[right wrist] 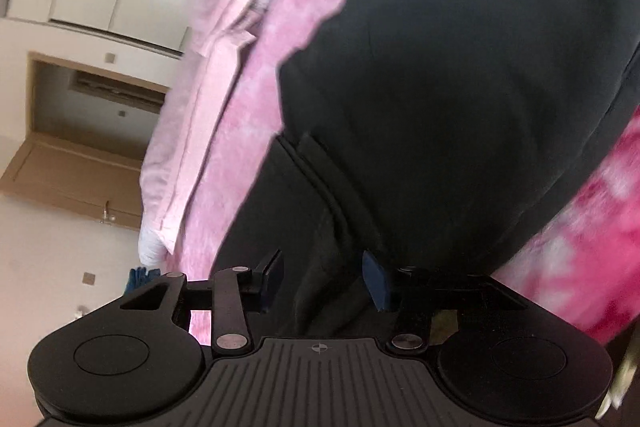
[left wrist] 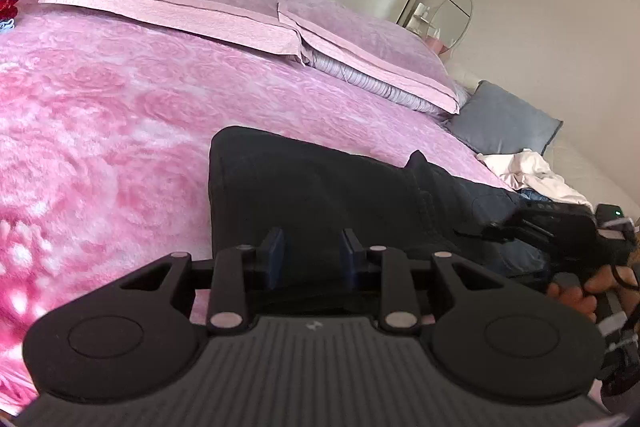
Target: Fold clothes
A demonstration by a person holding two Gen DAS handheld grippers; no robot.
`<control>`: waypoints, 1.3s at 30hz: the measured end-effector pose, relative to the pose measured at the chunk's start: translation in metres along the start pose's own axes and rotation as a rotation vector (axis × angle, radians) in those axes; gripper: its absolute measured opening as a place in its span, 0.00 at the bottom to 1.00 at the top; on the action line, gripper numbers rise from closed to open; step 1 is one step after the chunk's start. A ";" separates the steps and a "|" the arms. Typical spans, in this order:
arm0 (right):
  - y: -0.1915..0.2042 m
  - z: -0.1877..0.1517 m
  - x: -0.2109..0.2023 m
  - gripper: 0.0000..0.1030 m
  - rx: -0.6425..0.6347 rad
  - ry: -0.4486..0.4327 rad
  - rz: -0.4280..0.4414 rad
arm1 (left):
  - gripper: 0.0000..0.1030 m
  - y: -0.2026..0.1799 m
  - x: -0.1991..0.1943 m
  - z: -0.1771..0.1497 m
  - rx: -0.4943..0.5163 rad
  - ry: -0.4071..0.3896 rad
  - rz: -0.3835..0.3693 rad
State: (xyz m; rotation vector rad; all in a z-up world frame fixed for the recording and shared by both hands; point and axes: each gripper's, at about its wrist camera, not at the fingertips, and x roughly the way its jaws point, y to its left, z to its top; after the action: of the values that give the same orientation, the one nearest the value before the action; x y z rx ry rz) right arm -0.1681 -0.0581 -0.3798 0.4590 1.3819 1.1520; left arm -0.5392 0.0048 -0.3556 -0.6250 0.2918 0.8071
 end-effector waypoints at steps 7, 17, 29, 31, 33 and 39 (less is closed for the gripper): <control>0.024 -0.017 -0.004 0.05 -0.182 -0.050 -0.033 | 0.24 0.005 -0.006 -0.001 -0.007 -0.010 -0.011; 0.000 -0.031 -0.016 0.17 -0.074 -0.060 -0.083 | 0.23 0.008 -0.001 -0.006 0.019 0.015 0.022; -0.011 -0.019 -0.001 0.26 0.092 -0.070 -0.065 | 0.24 0.015 -0.001 -0.007 -0.032 0.006 0.017; -0.008 -0.022 0.008 0.25 0.064 -0.079 -0.077 | 0.24 0.014 0.001 -0.008 -0.023 0.005 0.020; -0.002 -0.028 0.004 0.22 -0.025 -0.095 -0.103 | 0.24 0.014 0.001 -0.008 -0.017 0.005 0.023; 0.042 -0.054 -0.041 0.08 -0.355 -0.235 -0.087 | 0.22 0.010 -0.006 0.000 0.003 0.000 0.009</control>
State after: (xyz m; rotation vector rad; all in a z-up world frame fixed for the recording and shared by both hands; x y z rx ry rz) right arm -0.2240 -0.0939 -0.3354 0.2660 0.9605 1.2001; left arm -0.5510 0.0065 -0.3573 -0.6216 0.2957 0.8150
